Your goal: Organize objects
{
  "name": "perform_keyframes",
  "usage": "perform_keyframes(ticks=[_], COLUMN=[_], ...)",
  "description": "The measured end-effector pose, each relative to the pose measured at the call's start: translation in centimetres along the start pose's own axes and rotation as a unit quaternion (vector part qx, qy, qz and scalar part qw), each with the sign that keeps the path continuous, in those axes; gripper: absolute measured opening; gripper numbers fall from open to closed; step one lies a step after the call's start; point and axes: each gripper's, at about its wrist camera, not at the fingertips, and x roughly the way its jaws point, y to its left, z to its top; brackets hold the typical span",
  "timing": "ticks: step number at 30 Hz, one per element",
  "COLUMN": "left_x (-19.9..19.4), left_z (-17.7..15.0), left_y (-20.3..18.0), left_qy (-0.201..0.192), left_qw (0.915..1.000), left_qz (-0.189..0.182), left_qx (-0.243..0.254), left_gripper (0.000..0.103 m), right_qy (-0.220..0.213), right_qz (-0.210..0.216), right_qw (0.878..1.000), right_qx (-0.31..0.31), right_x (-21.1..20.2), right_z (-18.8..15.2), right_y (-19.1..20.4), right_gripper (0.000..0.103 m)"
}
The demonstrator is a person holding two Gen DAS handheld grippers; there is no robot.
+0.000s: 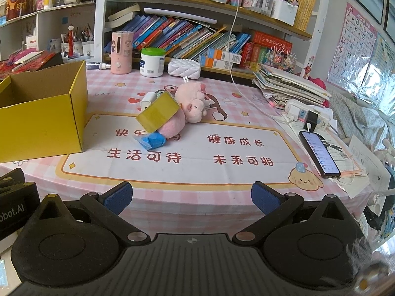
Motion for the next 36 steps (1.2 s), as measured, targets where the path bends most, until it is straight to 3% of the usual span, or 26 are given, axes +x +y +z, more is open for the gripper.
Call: perform_keyframes(ticks=[36], left_x=[1.0], left_z=[0.6], left_y=[-0.8], left_qy=[0.007], left_qw=[1.0], left_qz=[-0.003], left_qx=[0.002], left_gripper=[0.103], right_qy=[0.009], right_qz=[0.004], right_qw=[1.0], right_qx=[0.001], right_x=[1.0], right_z=[0.3], right_y=[-0.1], right_gripper=[0.103])
